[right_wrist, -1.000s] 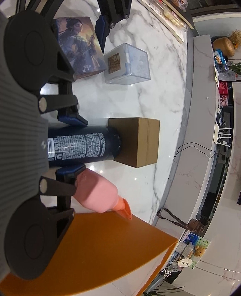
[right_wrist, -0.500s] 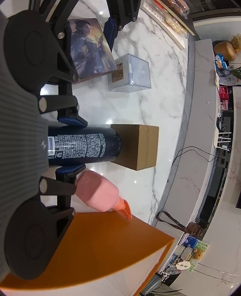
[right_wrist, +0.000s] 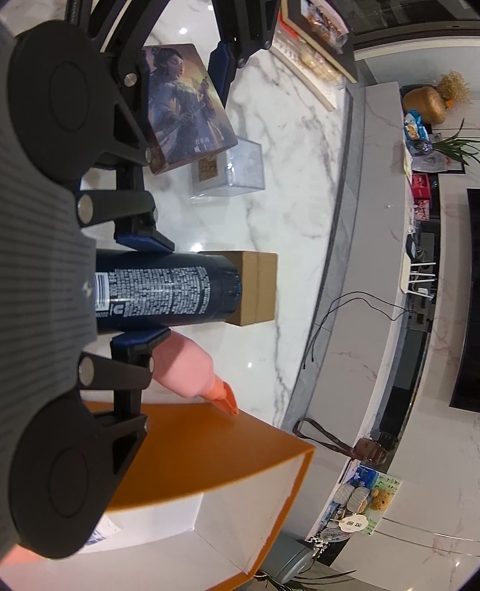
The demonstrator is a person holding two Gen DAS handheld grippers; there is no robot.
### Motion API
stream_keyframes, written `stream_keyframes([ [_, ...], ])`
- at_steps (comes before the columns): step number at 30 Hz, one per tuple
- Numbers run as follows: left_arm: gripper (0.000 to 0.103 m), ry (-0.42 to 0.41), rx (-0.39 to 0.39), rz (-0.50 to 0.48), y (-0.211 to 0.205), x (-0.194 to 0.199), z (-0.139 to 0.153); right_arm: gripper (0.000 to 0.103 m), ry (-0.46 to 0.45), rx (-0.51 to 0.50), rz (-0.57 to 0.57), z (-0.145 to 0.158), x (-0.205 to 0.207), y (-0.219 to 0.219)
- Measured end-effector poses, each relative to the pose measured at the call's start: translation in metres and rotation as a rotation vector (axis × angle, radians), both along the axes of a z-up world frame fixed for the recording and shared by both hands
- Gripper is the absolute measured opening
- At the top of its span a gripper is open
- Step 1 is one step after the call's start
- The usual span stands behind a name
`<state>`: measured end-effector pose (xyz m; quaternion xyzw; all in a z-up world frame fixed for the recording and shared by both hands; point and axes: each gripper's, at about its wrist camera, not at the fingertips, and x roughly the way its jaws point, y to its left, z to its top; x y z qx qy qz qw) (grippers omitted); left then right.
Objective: Organize rigid objects
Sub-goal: 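Lift the card and black spray can with both tools over the orange box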
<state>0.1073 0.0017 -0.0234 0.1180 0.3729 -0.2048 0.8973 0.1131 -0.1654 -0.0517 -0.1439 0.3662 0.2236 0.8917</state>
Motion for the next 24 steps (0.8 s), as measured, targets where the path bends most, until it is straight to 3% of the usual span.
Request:
stream_keyframes([
  [24, 0.067, -0.053, 0.008, -0.041, -0.052, -0.008, 0.046, 0.044, -0.154, 0.133, -0.073, 0.078, -0.019, -0.056],
])
